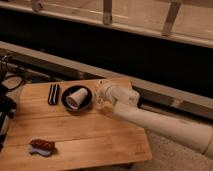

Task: Stand the bottle upright

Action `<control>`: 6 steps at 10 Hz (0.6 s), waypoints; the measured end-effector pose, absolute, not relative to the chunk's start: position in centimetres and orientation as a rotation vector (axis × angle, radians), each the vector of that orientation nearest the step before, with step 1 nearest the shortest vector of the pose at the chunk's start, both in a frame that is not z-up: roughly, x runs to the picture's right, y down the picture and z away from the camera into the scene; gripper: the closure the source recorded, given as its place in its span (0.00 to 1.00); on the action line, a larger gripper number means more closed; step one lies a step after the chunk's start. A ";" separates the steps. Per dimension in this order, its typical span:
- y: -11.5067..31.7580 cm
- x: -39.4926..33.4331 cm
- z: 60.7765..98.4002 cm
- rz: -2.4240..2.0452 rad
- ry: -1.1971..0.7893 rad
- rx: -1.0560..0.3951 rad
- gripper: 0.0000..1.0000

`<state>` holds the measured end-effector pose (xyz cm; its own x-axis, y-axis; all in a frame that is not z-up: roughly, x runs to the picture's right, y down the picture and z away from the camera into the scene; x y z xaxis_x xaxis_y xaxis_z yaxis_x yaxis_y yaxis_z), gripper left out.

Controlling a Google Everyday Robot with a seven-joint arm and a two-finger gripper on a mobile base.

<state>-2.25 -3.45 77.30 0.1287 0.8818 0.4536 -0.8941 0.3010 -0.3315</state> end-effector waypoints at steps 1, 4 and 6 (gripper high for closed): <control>-3.5 -2.1 77.6 1.301 -0.638 0.022 0.91; -3.6 -1.0 78.8 1.318 -0.616 0.025 0.68; -3.6 -0.5 79.8 1.284 -0.588 0.025 0.47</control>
<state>-0.48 -3.55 79.85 0.1583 0.8913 0.4249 -0.9039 0.3040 -0.3009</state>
